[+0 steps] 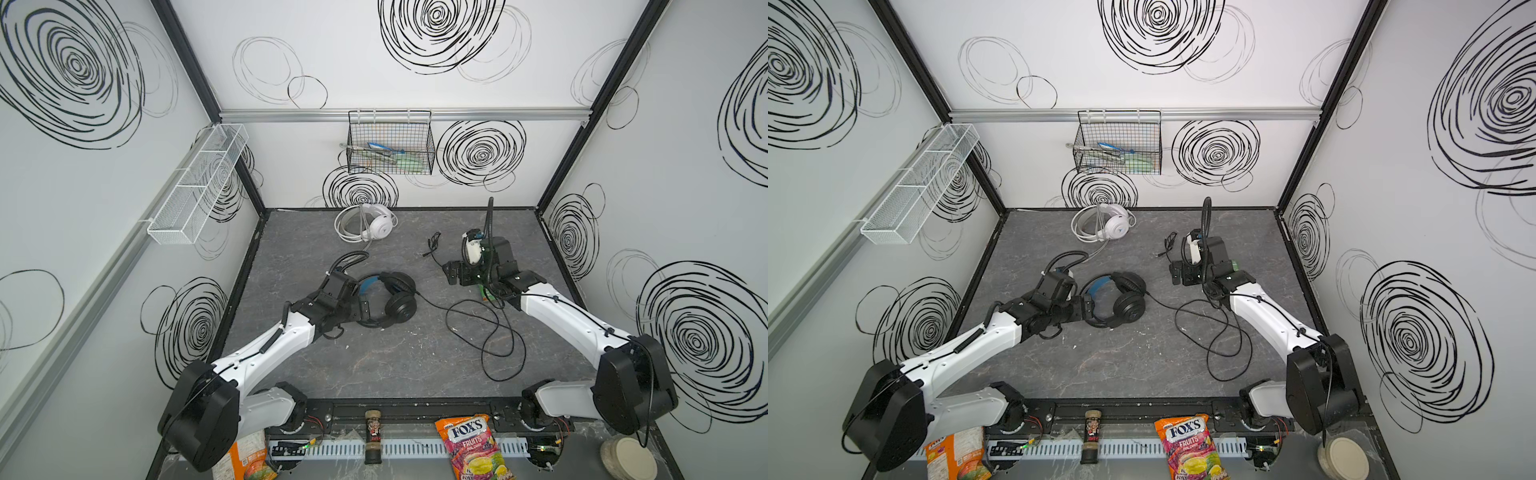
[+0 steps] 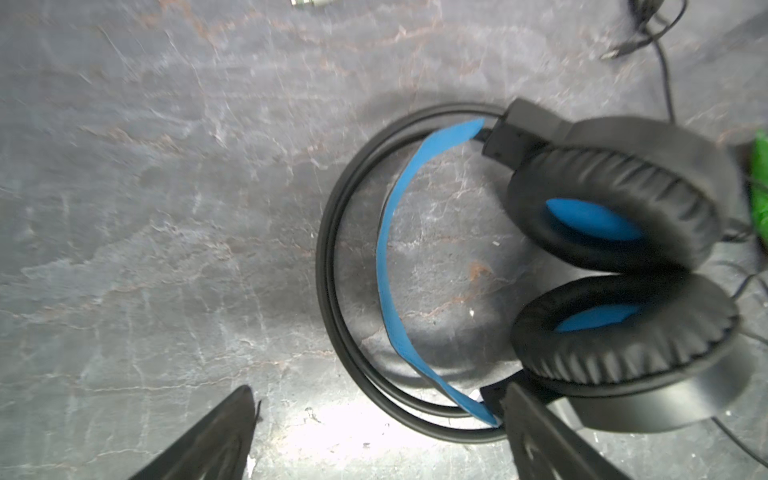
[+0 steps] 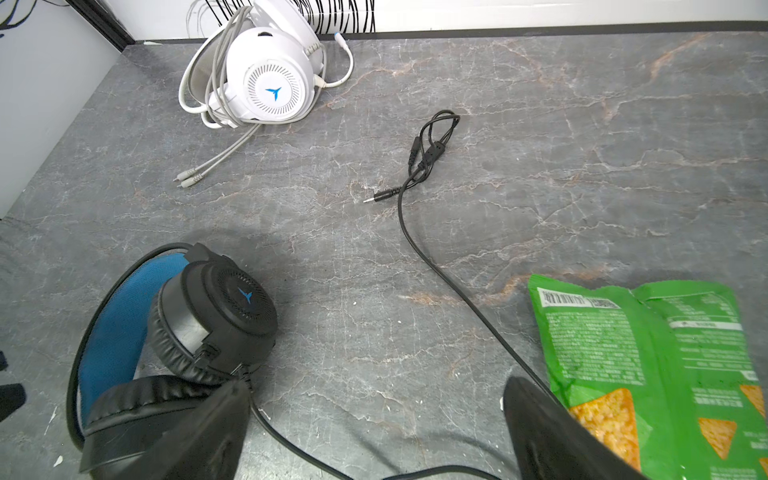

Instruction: Wrap the headphones

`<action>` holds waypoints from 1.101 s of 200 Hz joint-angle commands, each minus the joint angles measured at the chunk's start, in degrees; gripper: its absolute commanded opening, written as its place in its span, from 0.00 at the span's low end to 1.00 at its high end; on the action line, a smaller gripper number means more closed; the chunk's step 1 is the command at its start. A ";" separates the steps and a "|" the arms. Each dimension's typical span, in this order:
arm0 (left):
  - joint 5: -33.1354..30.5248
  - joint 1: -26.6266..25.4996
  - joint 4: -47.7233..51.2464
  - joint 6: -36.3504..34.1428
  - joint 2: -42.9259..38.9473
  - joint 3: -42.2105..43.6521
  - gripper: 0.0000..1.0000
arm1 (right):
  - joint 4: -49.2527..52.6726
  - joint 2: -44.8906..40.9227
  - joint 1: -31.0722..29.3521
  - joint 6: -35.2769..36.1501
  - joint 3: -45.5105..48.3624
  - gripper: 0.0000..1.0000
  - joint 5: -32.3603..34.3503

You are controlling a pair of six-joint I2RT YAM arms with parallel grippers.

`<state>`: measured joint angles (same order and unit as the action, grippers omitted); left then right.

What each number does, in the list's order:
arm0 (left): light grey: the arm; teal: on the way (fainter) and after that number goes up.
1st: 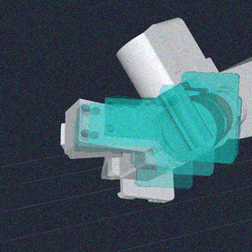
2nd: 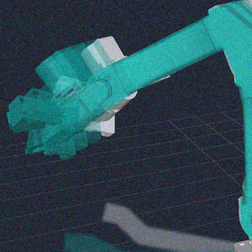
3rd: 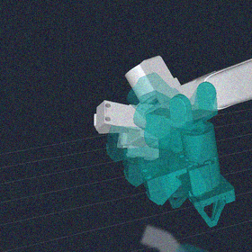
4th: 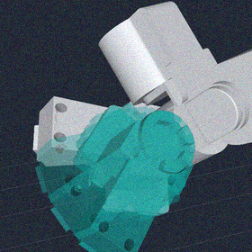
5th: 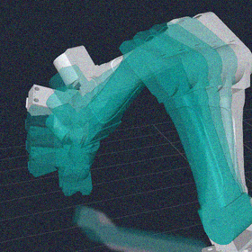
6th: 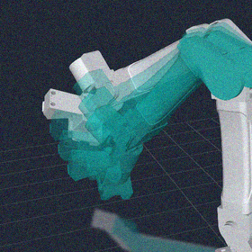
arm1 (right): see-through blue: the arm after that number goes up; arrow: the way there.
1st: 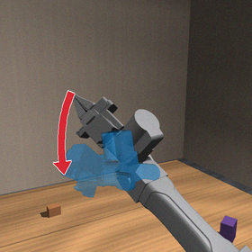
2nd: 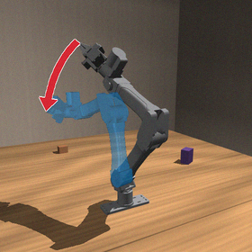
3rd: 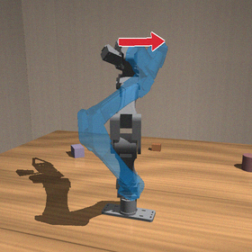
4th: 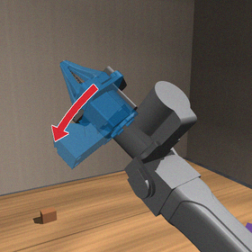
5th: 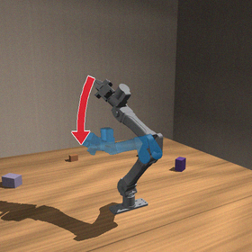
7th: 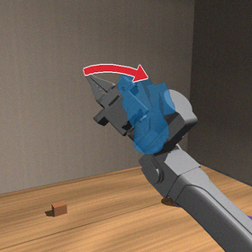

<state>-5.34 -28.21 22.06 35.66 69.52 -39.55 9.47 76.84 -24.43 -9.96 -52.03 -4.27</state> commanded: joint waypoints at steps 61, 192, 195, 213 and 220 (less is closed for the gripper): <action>-3.02 0.59 -7.01 1.59 10.42 -1.74 0.96 | -1.16 -0.20 -0.71 0.22 -1.19 0.99 -0.30; -4.89 0.30 -9.33 -2.04 25.15 -9.38 0.81 | -0.99 1.21 -1.06 -0.05 -2.39 0.99 0.05; -4.93 0.27 -9.32 -1.96 25.26 -9.40 0.81 | -1.02 1.21 -1.02 -0.06 -2.44 0.99 0.13; -4.94 0.04 -9.56 -1.48 25.84 -9.49 0.72 | -0.99 1.21 -1.05 -0.04 -2.37 0.99 0.61; -5.17 -0.08 -9.58 -1.47 26.01 -9.58 0.68 | -0.92 1.12 -1.00 -0.06 -2.29 0.99 0.82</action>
<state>-9.47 -27.70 14.06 33.95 94.43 -47.59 9.39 77.73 -25.23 -10.00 -52.58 -4.43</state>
